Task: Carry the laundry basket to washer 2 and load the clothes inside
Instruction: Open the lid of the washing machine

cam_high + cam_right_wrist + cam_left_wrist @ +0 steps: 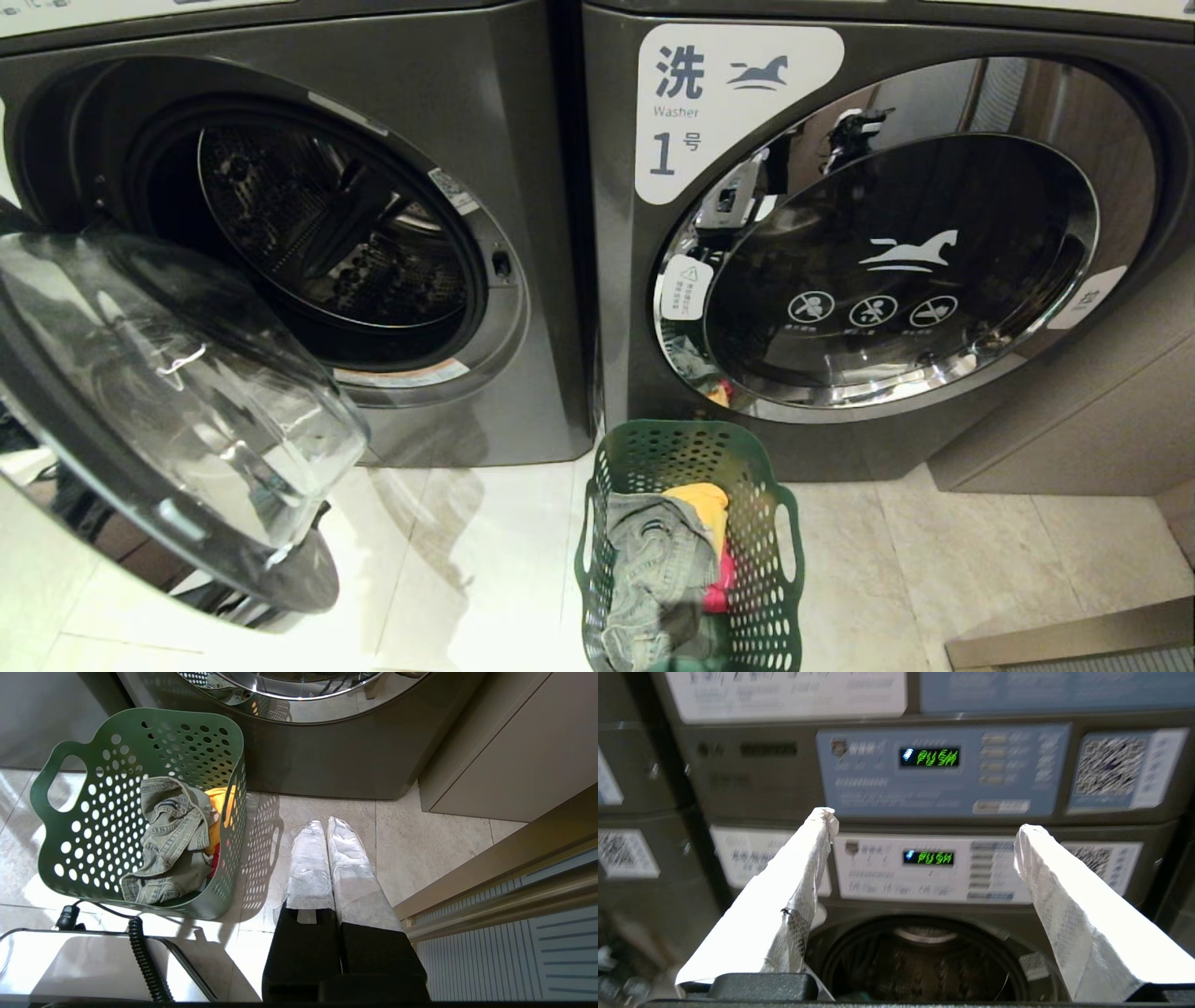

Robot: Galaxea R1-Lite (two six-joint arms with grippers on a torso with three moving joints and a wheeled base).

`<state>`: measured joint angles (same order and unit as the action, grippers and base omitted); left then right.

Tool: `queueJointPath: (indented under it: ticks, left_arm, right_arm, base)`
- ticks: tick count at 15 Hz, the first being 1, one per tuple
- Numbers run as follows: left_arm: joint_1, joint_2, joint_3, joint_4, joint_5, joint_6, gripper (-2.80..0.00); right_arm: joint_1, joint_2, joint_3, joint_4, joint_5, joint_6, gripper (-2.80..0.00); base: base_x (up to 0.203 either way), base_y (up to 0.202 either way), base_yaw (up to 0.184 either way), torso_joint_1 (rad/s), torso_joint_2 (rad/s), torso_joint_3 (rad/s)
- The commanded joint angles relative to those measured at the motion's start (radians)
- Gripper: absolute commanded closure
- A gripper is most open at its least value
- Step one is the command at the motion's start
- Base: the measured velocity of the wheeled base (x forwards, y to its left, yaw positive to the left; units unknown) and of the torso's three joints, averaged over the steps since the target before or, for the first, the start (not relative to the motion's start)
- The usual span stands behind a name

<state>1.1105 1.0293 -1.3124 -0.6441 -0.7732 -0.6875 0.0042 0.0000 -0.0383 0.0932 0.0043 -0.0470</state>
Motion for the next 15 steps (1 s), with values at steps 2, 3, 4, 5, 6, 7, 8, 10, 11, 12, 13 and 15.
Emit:
queueJointPath:
  ticks: [2, 3, 4, 5, 6, 7, 8, 10, 11, 12, 13, 15]
  left_arm:
    - [-0.256, -0.013, 0.0, 0.312, 0.117, 0.487, -2.8]
    - [-0.369, -0.014, 0.023, 0.352, 0.189, 0.615, -2.8]
    - [-0.483, -0.015, 0.053, 0.379, 0.264, 0.717, -2.8]
    - [-0.603, -0.014, 0.088, 0.401, 0.351, 0.798, 0.0]
    - [-0.709, -0.012, 0.125, 0.419, 0.446, 0.858, 0.0]
    - [-0.789, -0.005, 0.175, 0.439, 0.549, 0.919, 0.0]
    - [-0.83, 0.016, 0.235, 0.471, 0.641, 0.985, 0.0]
    - [-0.838, 0.083, 0.267, 0.546, 0.794, 1.027, 0.0]
    - [-0.839, 0.112, 0.269, 0.567, 0.867, 1.03, 0.0]
    - [-0.84, 0.136, 0.269, 0.586, 0.952, 1.03, 0.0]
    - [-0.841, 0.153, 0.268, 0.597, 1.046, 1.031, 0.0]
    - [-0.841, 0.179, 0.27, 0.611, 1.26, 1.03, 0.0]
  right_arm:
    - [0.0, 0.0, -0.002, 0.0, 0.0, -0.001, 0.0]
    - [0.0, 0.0, 0.0, 0.0, 0.0, -0.001, 0.0]
    - [0.0, 0.002, 0.0, 0.0, 0.0, -0.001, 0.0]
    - [0.0, 0.0, 0.0, 0.0, 0.0, -0.001, 0.0]
    - [0.0, 0.0, 0.0, 0.0, 0.0, -0.001, 0.0]
    - [0.0, 0.0, 0.0, 0.0, 0.0, -0.001, 0.0]
    - [0.0, 0.0, 0.0, 0.0, 0.0, -0.001, 0.0]
    - [0.0, 0.0, 0.0, 0.0, 0.0, -0.001, 0.0]
    - [0.0, 0.0, 0.0, 0.0, 0.0, -0.001, 0.0]
    - [0.0, 0.001, 0.0, 0.0, 0.0, -0.001, 0.0]
    - [0.0, 0.001, 0.0, 0.0, 0.0, -0.001, 0.0]
    - [0.0, 0.0, 0.0, 0.0, 0.0, -0.001, 0.0]
  base:
    - [0.0, 0.0, 0.0, 0.0, 0.0, 0.0]
    - [0.0, 0.0, 0.0, 0.0, 0.0, 0.0]
    - [0.0, 0.0, 0.0, 0.0, 0.0, 0.0]
    - [0.0, 0.0, 0.0, 0.0, 0.0, 0.0]
    - [0.0, 0.0, 0.0, 0.0, 0.0, 0.0]
    - [0.0, 0.0, 0.0, 0.0, 0.0, 0.0]
    - [0.0, 0.0, 0.0, 0.0, 0.0, 0.0]
    - [0.0, 0.0, 0.0, 0.0, 0.0, 0.0]
    - [0.0, 0.0, 0.0, 0.0, 0.0, 0.0]
    - [0.0, 0.0, 0.0, 0.0, 0.0, 0.0]
    - [0.0, 0.0, 0.0, 0.0, 0.0, 0.0]
    - [0.0, 0.0, 0.0, 0.0, 0.0, 0.0]
